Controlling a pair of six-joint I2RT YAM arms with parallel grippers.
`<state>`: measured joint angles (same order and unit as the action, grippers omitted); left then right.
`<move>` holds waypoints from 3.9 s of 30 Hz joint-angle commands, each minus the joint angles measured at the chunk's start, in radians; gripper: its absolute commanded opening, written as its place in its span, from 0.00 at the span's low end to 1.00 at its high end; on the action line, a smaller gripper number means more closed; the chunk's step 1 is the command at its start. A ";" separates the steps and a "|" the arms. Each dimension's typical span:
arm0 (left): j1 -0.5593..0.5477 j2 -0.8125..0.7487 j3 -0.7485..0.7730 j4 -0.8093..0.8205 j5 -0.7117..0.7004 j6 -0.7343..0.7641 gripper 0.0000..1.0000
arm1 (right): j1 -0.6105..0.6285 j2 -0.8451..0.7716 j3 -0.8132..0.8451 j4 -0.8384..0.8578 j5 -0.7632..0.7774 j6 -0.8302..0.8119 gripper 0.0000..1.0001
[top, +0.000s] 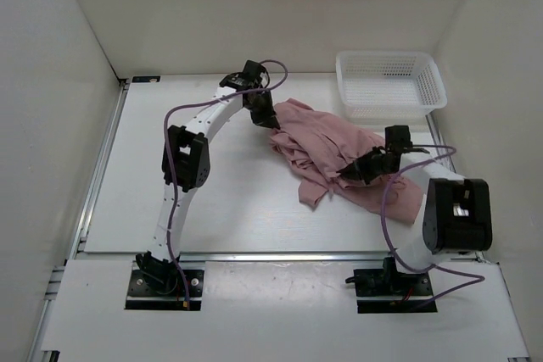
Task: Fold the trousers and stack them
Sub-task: Flatten the trousers out
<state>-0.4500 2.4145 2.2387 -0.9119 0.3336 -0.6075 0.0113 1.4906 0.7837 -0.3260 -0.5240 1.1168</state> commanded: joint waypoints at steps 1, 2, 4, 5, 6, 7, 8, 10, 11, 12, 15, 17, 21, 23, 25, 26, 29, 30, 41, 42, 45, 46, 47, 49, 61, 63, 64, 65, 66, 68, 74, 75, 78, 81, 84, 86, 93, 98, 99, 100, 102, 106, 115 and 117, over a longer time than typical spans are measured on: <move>0.000 -0.173 -0.008 0.015 -0.045 0.011 0.10 | 0.029 0.077 0.189 -0.029 0.054 0.037 0.00; 0.000 -0.184 -0.008 0.015 -0.065 0.021 0.10 | 0.029 0.077 0.247 -0.068 0.086 -0.006 0.00; 0.043 -0.231 -0.054 0.015 -0.065 0.034 0.10 | 0.029 0.086 0.363 -0.120 0.136 -0.047 0.00; 0.068 -0.256 -0.054 0.015 -0.055 0.046 0.10 | 0.029 0.077 0.506 -0.166 0.154 -0.093 0.00; 0.126 -0.282 -0.044 0.015 -0.054 0.058 0.10 | 0.029 0.077 0.590 -0.185 0.166 -0.125 0.00; 0.157 -0.339 -0.021 0.005 -0.054 0.058 0.10 | 0.029 0.089 0.680 -0.206 0.167 -0.156 0.00; 0.187 -0.365 0.016 -0.007 -0.054 0.067 0.10 | 0.029 0.102 0.883 -0.272 0.167 -0.219 0.00; 0.267 -0.412 0.185 -0.048 -0.044 0.068 0.10 | 0.039 0.138 1.088 -0.339 0.176 -0.276 0.00; 0.286 -0.452 0.250 -0.059 -0.035 0.068 0.10 | 0.039 0.138 1.179 -0.384 0.176 -0.299 0.00; 0.299 -0.472 0.313 -0.070 -0.034 0.068 0.10 | 0.039 0.138 1.313 -0.396 0.185 -0.339 0.00; 0.333 -0.593 0.417 -0.070 -0.034 0.068 0.10 | 0.039 0.090 1.382 -0.410 0.216 -0.383 0.00; 0.346 -0.664 0.372 -0.059 -0.034 0.077 0.10 | 0.039 0.004 1.327 -0.410 0.268 -0.417 0.00; 0.280 -0.843 0.134 -0.059 0.015 0.107 0.10 | 0.039 -0.192 1.052 -0.421 0.442 -0.462 0.00; 0.181 -0.990 -0.172 -0.038 0.033 0.132 0.13 | 0.039 -0.327 0.820 -0.421 0.531 -0.472 0.00; 0.128 -1.118 -0.392 -0.004 0.044 0.132 0.70 | 0.039 -0.433 0.606 -0.456 0.698 -0.472 0.03; 0.111 -1.146 -0.566 0.008 0.035 0.132 0.83 | 0.000 -0.453 0.550 -0.456 0.720 -0.472 0.11; 0.111 -1.190 -0.720 0.008 -0.028 0.120 0.99 | -0.039 -0.455 0.454 -0.482 0.720 -0.472 0.68; 0.137 -1.207 -0.760 -0.020 -0.066 0.129 0.99 | -0.039 -0.435 0.444 -0.482 0.720 -0.472 0.78; 0.347 -1.238 -0.922 -0.153 -0.355 0.071 0.10 | -0.039 -0.550 0.281 -0.536 0.610 -0.506 0.56; 0.375 -1.238 -0.950 -0.153 -0.346 0.071 0.10 | -0.039 -0.561 0.257 -0.550 0.587 -0.506 0.61; 0.534 -1.261 -1.146 -0.086 -0.224 0.058 0.97 | -0.039 -0.619 0.079 -0.562 0.440 -0.456 0.82; 0.603 -1.261 -1.239 -0.058 -0.131 0.058 1.00 | -0.039 -0.644 0.039 -0.562 0.418 -0.440 0.86; 0.632 -1.244 -1.277 -0.038 -0.098 0.058 1.00 | -0.039 -0.656 0.002 -0.571 0.401 -0.422 0.90; 0.656 -1.220 -1.327 0.017 -0.055 0.037 1.00 | -0.039 -0.678 -0.093 -0.571 0.357 -0.376 0.94; 0.688 -0.795 -1.222 0.160 -0.139 -0.037 0.92 | -0.048 -0.658 -0.144 -0.599 0.369 -0.318 0.96; 0.709 -0.750 -1.188 0.160 -0.139 -0.046 0.57 | -0.048 -0.648 -0.109 -0.599 0.369 -0.318 0.96; 0.709 -0.740 -1.174 0.160 -0.151 -0.046 0.32 | -0.048 -0.648 -0.098 -0.599 0.369 -0.327 0.96; 0.729 -0.739 -1.162 0.160 -0.151 -0.046 0.14 | -0.048 -0.639 -0.087 -0.599 0.369 -0.337 0.96; 0.760 -0.762 -1.133 0.160 -0.116 -0.046 0.10 | -0.048 -0.639 -0.069 -0.599 0.369 -0.338 0.96; 0.783 -0.847 -1.082 0.127 -0.107 -0.032 0.10 | -0.048 -0.630 -0.060 -0.619 0.390 -0.350 0.96; 0.794 -0.974 -0.733 -0.080 -0.133 0.046 0.10 | -0.048 -0.615 -0.072 -0.619 0.400 -0.359 0.96; 0.794 -0.974 -0.696 -0.094 -0.133 0.046 0.10 | -0.048 -0.596 -0.072 -0.605 0.388 -0.359 0.96; 0.794 -0.983 -0.610 -0.116 -0.096 0.055 0.10 | -0.048 -0.581 -0.102 -0.591 0.349 -0.368 0.96; 0.775 -0.983 -0.599 -0.116 -0.074 0.055 0.10 | -0.048 -0.605 -0.150 -0.529 0.250 -0.368 0.96; 0.775 -0.992 -0.620 -0.116 -0.065 0.055 0.10 | 0.010 -0.615 -0.230 -0.467 0.157 -0.353 0.96; 0.775 -1.002 -0.631 -0.116 -0.065 0.066 0.10 | 0.128 -0.627 -0.259 -0.423 0.145 -0.298 0.96; 0.775 -1.002 -0.640 -0.116 -0.074 0.086 0.10 | 0.415 -0.543 -0.297 -0.239 0.271 -0.146 0.95; 0.775 -1.011 -0.640 -0.126 -0.074 0.086 0.10 | 0.480 -0.251 -0.221 -0.002 0.352 -0.149 0.42; 0.775 -1.011 -0.640 -0.127 -0.074 0.086 0.10 | 0.480 -0.203 -0.080 -0.055 0.381 -0.213 0.23; 0.775 -1.011 -0.604 -0.145 -0.074 0.086 0.10 | 0.463 -0.164 0.016 -0.130 0.427 -0.242 0.06; 0.775 -1.011 -0.571 -0.165 -0.083 0.086 0.10 | 0.454 -0.095 0.186 -0.301 0.523 -0.341 0.00; 0.775 -1.022 -0.515 -0.174 -0.120 0.086 0.10 | 0.353 0.074 0.579 -0.412 0.517 -0.492 0.00; 0.775 -1.009 -0.493 -0.186 -0.123 0.075 0.10 | 0.190 0.106 0.613 -0.418 0.377 -0.517 0.70; 0.775 -1.019 -0.502 -0.196 -0.123 0.086 0.10 | 0.171 0.047 0.481 -0.368 0.343 -0.505 0.68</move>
<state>0.3294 1.4403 1.7252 -1.0981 0.2226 -0.5346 0.2024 1.6310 1.3746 -0.6865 -0.1127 0.6147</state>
